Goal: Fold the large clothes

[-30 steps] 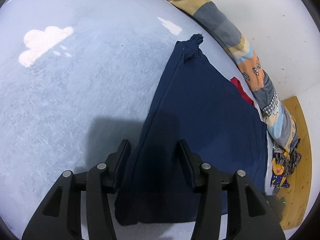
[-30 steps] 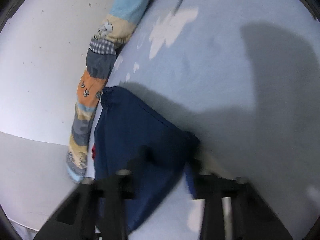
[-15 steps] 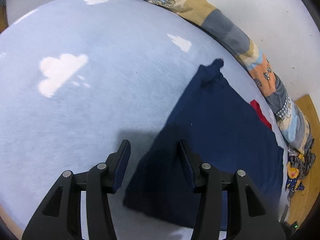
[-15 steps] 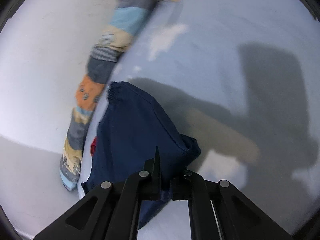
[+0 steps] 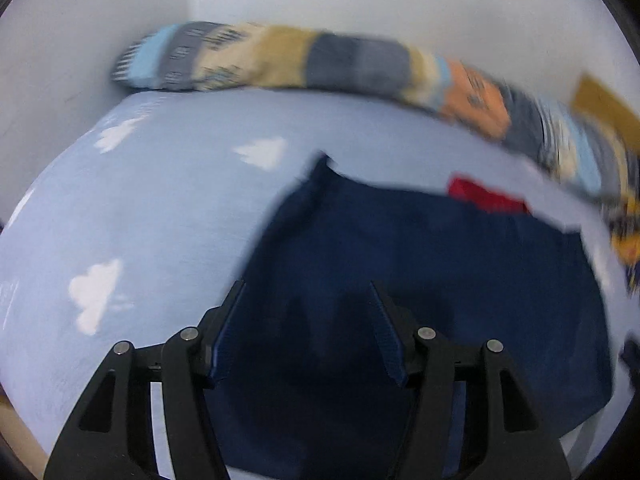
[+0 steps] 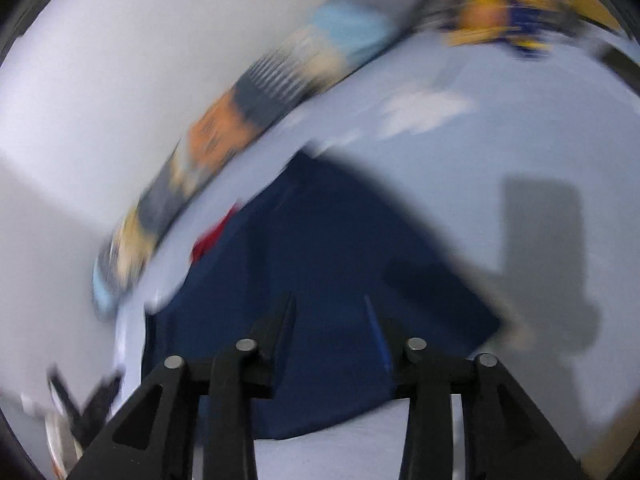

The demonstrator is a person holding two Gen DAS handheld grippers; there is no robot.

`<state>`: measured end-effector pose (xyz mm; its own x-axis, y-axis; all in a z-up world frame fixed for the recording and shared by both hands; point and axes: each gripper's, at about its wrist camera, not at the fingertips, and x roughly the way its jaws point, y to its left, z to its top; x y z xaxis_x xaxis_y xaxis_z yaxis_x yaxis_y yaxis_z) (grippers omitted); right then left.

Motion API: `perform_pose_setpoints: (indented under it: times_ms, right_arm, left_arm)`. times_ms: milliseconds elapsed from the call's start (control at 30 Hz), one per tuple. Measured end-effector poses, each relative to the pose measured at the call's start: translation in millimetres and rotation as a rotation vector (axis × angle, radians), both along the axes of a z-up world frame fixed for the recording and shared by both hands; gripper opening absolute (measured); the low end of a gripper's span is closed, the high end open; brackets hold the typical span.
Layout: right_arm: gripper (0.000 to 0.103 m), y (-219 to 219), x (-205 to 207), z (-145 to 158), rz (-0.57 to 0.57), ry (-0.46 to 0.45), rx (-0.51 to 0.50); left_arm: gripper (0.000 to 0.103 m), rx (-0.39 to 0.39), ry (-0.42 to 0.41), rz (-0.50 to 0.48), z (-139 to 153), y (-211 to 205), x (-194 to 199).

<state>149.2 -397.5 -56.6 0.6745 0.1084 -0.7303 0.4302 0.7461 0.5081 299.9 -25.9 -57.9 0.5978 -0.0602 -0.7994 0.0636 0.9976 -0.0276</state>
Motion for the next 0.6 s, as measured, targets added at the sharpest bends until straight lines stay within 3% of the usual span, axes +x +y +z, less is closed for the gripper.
perform_pose_setpoints:
  times_ms: [167, 267, 367, 467, 600]
  right_arm:
    - [0.038, 55, 77, -20, 0.203, 0.076, -0.134]
    - [0.038, 75, 105, -45, 0.265, 0.184, -0.165]
    - [0.039, 74, 105, -60, 0.257, 0.225, -0.150]
    - [0.041, 73, 96, -45, 0.238, 0.174, -0.119]
    - [0.041, 87, 70, -16, 0.268, 0.114, -0.193]
  left_arm:
    - [0.058, 0.047, 0.118, -0.089, -37, -43, 4]
    - [0.059, 0.119, 0.164, -0.118, -53, -59, 0]
    - [0.059, 0.148, 0.145, -0.115, -49, -64, -4]
    - [0.059, 0.136, 0.072, -0.110, -31, -63, -20]
    - [0.059, 0.139, -0.018, -0.156, -6, -58, -58]
